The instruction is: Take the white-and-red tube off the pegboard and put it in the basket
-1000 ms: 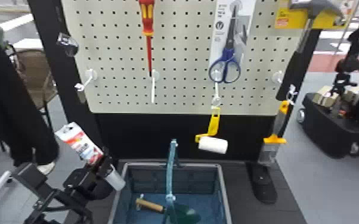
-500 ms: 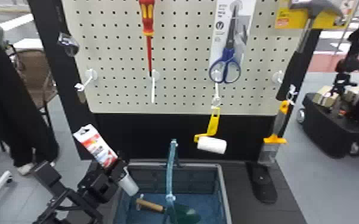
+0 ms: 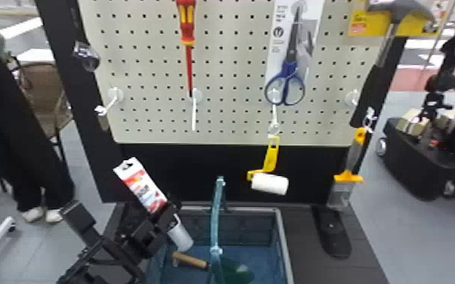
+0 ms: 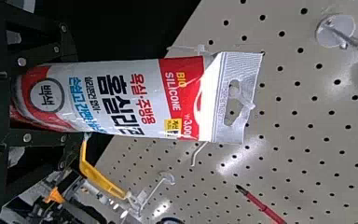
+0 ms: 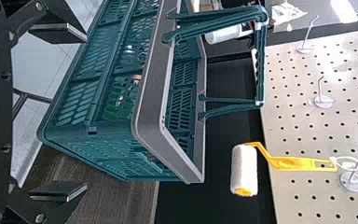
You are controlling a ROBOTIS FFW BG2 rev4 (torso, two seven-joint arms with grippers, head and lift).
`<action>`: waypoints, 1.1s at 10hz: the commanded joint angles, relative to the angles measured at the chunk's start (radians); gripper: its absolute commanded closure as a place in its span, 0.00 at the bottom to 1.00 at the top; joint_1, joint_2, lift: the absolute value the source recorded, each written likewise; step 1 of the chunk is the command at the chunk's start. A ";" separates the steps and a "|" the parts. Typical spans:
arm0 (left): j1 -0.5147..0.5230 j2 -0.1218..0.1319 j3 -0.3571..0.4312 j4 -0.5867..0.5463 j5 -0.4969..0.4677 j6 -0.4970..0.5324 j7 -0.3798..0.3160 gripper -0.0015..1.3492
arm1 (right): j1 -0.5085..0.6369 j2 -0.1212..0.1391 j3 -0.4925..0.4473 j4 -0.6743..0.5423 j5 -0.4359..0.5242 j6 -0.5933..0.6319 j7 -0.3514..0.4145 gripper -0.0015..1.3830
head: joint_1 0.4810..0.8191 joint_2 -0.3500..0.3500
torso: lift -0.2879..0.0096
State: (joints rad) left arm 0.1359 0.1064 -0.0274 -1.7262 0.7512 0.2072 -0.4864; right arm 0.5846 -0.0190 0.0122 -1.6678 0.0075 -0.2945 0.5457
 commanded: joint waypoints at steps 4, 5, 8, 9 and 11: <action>-0.019 -0.005 -0.046 0.073 -0.004 -0.009 -0.041 0.91 | -0.004 -0.004 0.000 0.000 -0.004 0.000 0.003 0.13 | 0.20 0.50 | 0.63; -0.026 -0.005 -0.057 0.095 -0.009 -0.014 -0.051 0.91 | -0.004 -0.006 0.000 0.000 -0.004 0.000 0.003 0.13 | 0.20 0.50 | 0.63; -0.039 -0.007 -0.083 0.132 -0.012 -0.023 -0.060 0.91 | -0.006 -0.010 0.000 0.000 -0.009 0.000 0.003 0.13 | 0.20 0.50 | 0.63; -0.041 -0.007 -0.082 0.134 -0.016 -0.031 -0.060 0.91 | -0.006 -0.010 0.000 0.000 -0.009 0.002 0.003 0.13 | 0.20 0.50 | 0.63; -0.041 -0.007 -0.078 0.137 -0.024 -0.034 -0.060 0.80 | -0.006 -0.012 0.000 0.000 -0.011 0.002 0.003 0.13 | 0.20 0.50 | 0.63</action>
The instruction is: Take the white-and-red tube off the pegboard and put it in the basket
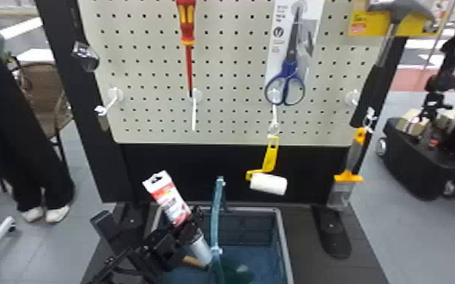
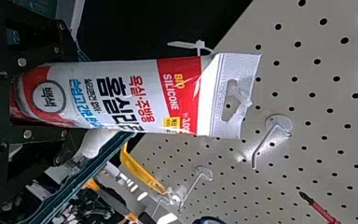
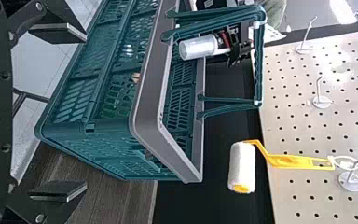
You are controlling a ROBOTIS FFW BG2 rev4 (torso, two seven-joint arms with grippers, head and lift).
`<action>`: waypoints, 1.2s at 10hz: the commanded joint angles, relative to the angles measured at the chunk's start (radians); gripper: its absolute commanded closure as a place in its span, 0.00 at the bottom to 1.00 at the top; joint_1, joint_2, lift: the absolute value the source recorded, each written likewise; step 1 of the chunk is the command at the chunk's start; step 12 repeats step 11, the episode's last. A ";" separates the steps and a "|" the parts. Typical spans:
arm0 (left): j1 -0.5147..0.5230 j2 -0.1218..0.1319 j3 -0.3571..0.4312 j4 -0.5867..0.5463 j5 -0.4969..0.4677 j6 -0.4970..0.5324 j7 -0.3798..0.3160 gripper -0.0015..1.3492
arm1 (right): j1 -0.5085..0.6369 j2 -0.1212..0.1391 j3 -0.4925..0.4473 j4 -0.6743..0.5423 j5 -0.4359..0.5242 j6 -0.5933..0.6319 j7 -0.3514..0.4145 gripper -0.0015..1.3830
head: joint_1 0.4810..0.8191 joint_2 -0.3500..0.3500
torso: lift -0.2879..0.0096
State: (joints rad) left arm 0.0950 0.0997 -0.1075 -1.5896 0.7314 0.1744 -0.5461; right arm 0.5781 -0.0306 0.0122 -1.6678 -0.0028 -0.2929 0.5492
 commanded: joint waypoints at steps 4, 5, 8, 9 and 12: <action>-0.004 0.000 0.003 0.000 -0.006 -0.006 0.000 0.28 | -0.002 -0.002 0.000 0.000 0.000 0.006 0.003 0.13 | 0.20 0.50 | 0.63; -0.004 0.000 0.003 0.000 -0.006 -0.007 0.000 0.28 | -0.004 -0.002 0.000 0.000 0.000 0.008 0.005 0.13 | 0.20 0.50 | 0.63; -0.006 0.000 0.002 0.000 -0.003 -0.007 0.000 0.28 | -0.004 -0.002 0.000 0.000 0.000 0.008 0.006 0.13 | 0.20 0.50 | 0.63; -0.006 0.000 0.002 0.000 -0.001 -0.009 0.000 0.28 | -0.004 0.000 0.000 0.000 0.001 0.008 0.006 0.13 | 0.20 0.50 | 0.63; -0.009 0.000 0.003 0.000 -0.001 -0.007 -0.002 0.28 | -0.006 -0.002 0.000 0.000 0.001 0.008 0.006 0.13 | 0.20 0.50 | 0.63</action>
